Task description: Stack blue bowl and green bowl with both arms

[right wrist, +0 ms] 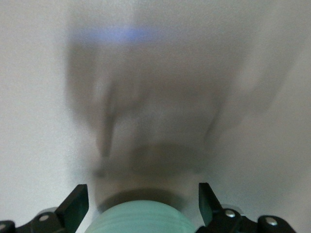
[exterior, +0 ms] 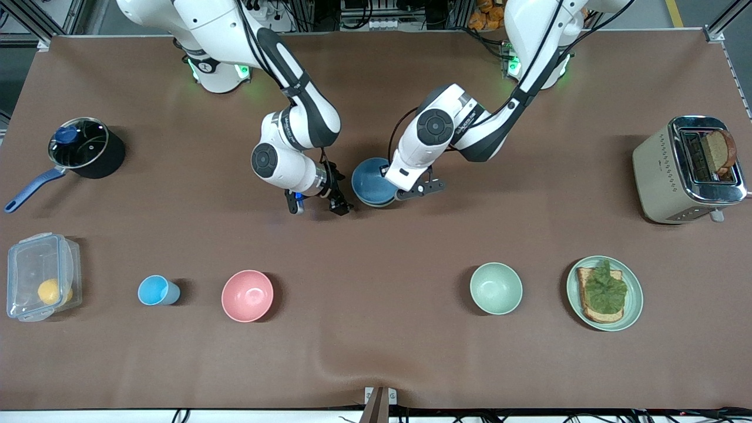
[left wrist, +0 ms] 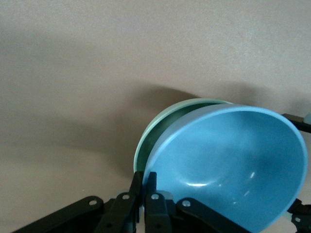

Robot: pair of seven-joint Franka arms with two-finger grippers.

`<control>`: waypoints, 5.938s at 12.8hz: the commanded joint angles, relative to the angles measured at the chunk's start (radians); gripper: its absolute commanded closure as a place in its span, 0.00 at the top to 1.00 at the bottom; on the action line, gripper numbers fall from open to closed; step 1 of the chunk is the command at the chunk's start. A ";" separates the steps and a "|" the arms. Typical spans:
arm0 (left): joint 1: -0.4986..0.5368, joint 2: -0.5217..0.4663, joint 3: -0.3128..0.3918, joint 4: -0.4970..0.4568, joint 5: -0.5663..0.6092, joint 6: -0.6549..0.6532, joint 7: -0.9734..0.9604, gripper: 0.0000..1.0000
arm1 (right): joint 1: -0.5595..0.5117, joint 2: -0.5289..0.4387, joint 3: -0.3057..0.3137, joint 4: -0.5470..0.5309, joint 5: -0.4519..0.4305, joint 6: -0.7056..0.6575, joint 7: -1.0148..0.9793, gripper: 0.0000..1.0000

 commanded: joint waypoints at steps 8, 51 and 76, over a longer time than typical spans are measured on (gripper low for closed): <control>-0.009 0.027 0.009 0.019 -0.015 0.030 -0.026 1.00 | -0.006 -0.012 0.002 0.001 0.016 -0.013 -0.012 1.00; 0.392 -0.501 0.348 0.462 0.088 -0.947 0.862 1.00 | -0.846 -0.581 0.107 0.454 -0.726 -0.957 -1.210 1.00; 0.360 -0.545 0.335 0.369 0.146 -0.832 0.870 1.00 | -0.746 -0.580 0.037 0.440 -0.745 -0.915 -1.210 1.00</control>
